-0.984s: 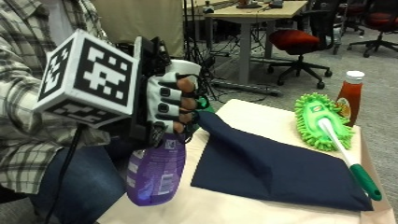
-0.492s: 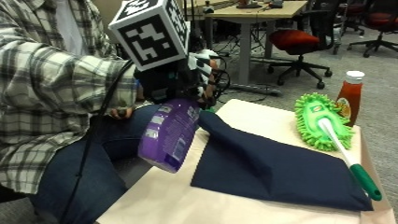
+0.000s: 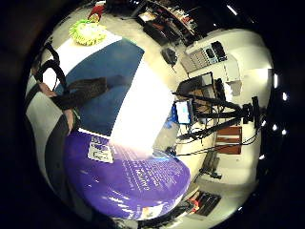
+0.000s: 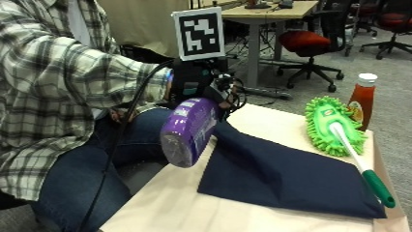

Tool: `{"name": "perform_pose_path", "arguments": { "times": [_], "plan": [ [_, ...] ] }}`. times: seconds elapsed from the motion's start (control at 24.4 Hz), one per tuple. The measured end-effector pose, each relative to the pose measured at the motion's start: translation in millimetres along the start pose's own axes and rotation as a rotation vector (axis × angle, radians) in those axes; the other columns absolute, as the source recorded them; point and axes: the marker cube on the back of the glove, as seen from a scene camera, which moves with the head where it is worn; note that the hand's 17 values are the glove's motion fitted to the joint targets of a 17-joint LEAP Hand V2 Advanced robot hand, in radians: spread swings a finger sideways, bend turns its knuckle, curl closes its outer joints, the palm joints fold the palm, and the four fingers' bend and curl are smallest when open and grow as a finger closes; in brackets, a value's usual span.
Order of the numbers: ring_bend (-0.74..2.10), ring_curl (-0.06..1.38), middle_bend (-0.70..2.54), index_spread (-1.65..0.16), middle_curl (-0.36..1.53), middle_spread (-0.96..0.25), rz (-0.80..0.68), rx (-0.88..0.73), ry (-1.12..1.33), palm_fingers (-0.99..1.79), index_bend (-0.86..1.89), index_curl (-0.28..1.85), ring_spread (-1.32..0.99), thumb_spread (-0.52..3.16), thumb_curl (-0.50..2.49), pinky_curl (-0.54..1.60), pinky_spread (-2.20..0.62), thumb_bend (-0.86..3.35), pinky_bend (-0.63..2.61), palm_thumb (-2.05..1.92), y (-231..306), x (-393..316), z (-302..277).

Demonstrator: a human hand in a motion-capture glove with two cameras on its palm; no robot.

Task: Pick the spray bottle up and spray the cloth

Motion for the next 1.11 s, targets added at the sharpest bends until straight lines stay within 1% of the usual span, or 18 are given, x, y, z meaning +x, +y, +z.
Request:
{"name": "perform_pose_path", "arguments": {
  "times": [0.49, 0.7, 0.78, 0.9, 1.11],
  "plan": [
    [0.56, 0.48, 0.52, -0.31, 0.53, -0.20, -0.141, -0.112, 0.169, 1.27, 0.19, 0.57, -0.24, 0.11, 0.78, 0.40, -0.13, -0.03, 0.39, 1.08, -1, -15, 27],
    [0.56, 0.48, 0.52, -0.31, 0.53, -0.20, -0.143, -0.114, 0.179, 1.27, 0.19, 0.58, -0.24, 0.11, 0.78, 0.40, -0.13, -0.03, 0.39, 1.08, 0, -18, 34],
    [0.56, 0.48, 0.52, -0.31, 0.53, -0.20, -0.130, -0.099, 0.153, 1.27, 0.19, 0.58, -0.24, 0.11, 0.79, 0.40, -0.13, -0.03, 0.39, 1.08, 0, -17, 32],
    [0.56, 0.48, 0.52, -0.31, 0.53, -0.20, -0.113, -0.064, 0.048, 1.27, 0.18, 0.58, -0.24, 0.11, 0.79, 0.40, -0.14, -0.03, 0.39, 1.07, 3, -12, 26],
    [0.56, 0.48, 0.52, -0.31, 0.53, -0.20, -0.020, 0.012, -0.131, 1.27, 0.18, 0.58, -0.23, 0.12, 0.79, 0.40, -0.14, -0.03, 0.39, 1.08, 6, 0, 11]
  ]
}}
